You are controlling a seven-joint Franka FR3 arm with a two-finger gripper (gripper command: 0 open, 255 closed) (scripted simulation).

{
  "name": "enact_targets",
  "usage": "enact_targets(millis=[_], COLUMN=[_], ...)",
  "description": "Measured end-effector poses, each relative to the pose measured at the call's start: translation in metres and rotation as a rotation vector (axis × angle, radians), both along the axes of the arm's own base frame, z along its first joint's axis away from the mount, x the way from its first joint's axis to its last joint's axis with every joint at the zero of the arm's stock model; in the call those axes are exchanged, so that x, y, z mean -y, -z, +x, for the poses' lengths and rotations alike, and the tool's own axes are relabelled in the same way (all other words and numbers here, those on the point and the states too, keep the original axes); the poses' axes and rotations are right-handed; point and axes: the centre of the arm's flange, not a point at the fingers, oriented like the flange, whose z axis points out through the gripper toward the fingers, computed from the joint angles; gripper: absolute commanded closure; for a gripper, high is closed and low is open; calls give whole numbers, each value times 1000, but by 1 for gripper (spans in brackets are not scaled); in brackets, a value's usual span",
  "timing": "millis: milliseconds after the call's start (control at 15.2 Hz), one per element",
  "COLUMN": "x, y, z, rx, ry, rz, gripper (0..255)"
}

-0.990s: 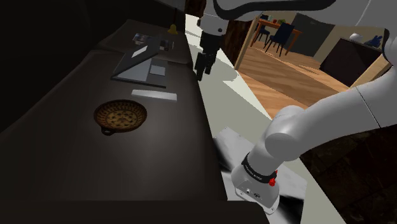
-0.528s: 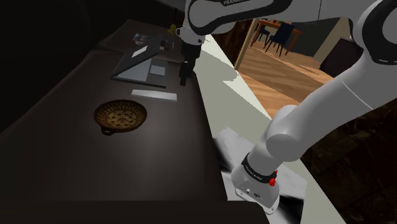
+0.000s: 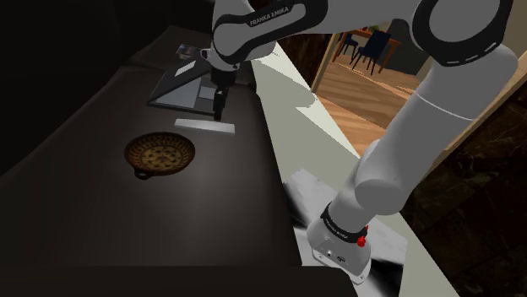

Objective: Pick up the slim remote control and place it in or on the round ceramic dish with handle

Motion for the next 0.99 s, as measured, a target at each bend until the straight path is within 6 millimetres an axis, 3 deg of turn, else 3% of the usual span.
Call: enact_targets(millis=[264,726,990], x=[-23,-24,-25], y=[24,62,69], z=[31,36,37], rx=[14,16,16], ry=[-106,-125,-125], rz=[1,1,1], gripper=[0,0,0])
